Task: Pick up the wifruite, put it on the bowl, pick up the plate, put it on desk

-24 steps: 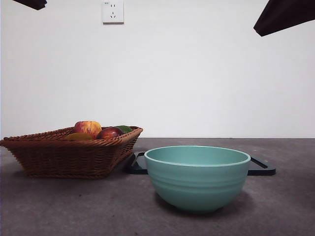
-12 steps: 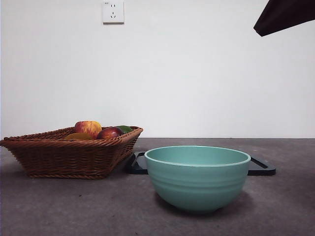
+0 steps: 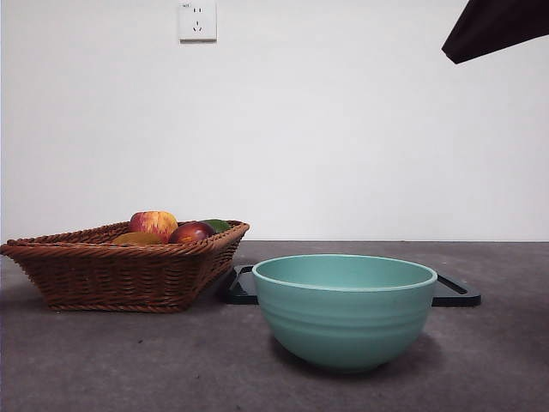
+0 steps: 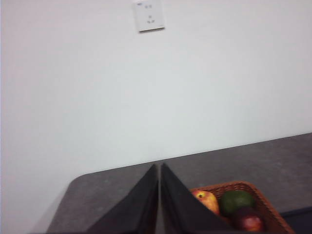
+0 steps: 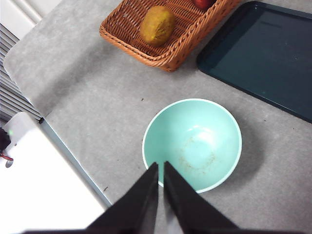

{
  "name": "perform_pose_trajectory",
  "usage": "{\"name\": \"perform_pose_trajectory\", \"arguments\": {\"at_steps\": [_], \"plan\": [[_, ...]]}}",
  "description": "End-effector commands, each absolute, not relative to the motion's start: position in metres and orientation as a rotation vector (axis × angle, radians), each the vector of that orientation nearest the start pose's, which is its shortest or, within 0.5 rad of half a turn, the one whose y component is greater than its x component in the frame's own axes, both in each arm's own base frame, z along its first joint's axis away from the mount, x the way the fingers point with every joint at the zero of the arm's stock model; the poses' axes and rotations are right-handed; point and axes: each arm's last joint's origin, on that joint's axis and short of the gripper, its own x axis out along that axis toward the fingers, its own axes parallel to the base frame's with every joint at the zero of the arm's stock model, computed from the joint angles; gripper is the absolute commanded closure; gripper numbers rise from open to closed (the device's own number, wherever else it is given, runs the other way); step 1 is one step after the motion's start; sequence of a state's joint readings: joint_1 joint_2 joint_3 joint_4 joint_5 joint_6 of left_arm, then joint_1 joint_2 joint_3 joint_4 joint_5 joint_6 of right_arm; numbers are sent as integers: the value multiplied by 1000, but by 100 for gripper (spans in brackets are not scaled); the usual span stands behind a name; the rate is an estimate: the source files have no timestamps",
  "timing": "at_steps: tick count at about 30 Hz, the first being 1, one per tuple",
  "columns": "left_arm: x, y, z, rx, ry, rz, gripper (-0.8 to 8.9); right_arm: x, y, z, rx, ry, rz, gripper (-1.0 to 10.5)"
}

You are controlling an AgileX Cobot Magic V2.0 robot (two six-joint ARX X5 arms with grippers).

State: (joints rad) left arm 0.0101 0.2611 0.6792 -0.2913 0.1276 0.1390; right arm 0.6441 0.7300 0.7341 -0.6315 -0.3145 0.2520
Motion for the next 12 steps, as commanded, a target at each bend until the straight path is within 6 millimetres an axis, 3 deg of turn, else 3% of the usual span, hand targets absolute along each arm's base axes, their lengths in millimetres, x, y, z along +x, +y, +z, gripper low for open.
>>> {"name": "perform_pose_trajectory", "arguments": {"at_steps": [1, 12], "plan": [[56, -2, 323, 127, -181, -81, 806, 111, 96, 289, 121, 738, 849, 936], [75, 4, 238, 24, -98, 29, 806, 111, 96, 289, 120, 738, 849, 936]]}}
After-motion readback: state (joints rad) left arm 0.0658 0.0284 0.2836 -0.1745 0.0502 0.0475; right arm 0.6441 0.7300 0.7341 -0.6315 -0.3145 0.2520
